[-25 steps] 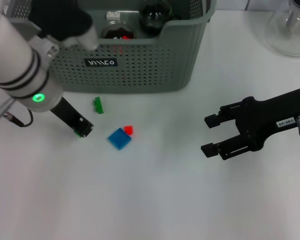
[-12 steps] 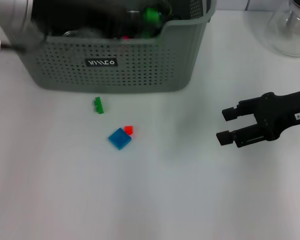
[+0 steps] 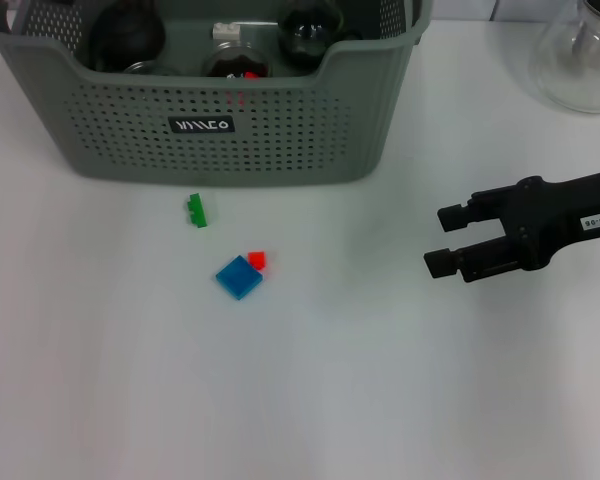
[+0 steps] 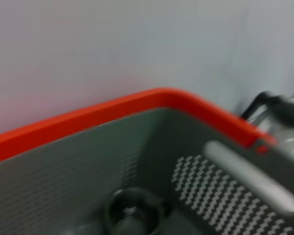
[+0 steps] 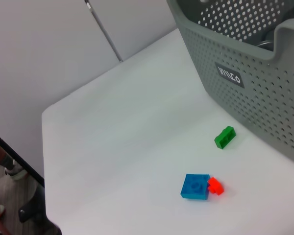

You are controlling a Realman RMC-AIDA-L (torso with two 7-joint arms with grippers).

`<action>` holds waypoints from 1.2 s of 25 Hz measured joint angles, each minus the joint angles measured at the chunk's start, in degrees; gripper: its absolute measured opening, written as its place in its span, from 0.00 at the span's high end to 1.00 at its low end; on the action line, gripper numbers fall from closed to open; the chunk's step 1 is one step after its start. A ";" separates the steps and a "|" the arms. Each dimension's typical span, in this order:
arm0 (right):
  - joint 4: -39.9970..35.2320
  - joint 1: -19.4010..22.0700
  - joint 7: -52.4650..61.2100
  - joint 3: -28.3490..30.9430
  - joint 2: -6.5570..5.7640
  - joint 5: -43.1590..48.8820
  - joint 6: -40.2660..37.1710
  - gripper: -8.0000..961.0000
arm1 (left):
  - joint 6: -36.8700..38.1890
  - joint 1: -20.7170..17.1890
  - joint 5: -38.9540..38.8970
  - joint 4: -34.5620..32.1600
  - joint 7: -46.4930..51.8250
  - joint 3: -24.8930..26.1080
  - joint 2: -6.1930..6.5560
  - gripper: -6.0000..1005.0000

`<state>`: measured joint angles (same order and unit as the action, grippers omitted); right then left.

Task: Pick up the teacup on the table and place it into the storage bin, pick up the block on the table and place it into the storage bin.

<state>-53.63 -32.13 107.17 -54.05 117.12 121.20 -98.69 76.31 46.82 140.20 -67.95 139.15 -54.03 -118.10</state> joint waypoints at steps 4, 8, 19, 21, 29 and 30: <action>0.16 -0.09 0.00 0.00 0.03 0.00 0.04 0.13 | -1.54 2.41 2.64 4.72 0.10 -0.71 0.41 0.76; 0.24 -0.03 -0.04 0.00 0.06 0.00 0.06 0.13 | -2.32 3.36 5.12 5.70 0.35 -0.80 -0.28 0.73; 0.81 0.02 -0.53 -0.40 0.11 0.00 0.44 0.13 | -2.42 3.45 6.24 3.63 1.80 -0.64 -1.35 0.66; 0.81 0.06 -0.63 -0.43 0.06 0.00 0.44 0.13 | -2.28 3.45 6.26 3.50 1.85 -0.50 -1.36 0.65; 0.81 0.14 -1.23 -0.11 -0.02 -0.01 0.43 0.13 | 5.50 -2.37 0.01 -12.66 0.45 1.08 -2.21 0.39; 0.81 0.15 -1.28 -0.10 -0.05 0.00 0.44 0.13 | 7.28 -4.32 -2.86 -17.17 -0.49 1.37 -2.63 0.34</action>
<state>-52.82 -31.99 105.89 -54.15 117.06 121.20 -98.26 83.59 42.50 137.34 -85.12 138.65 -52.66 -120.73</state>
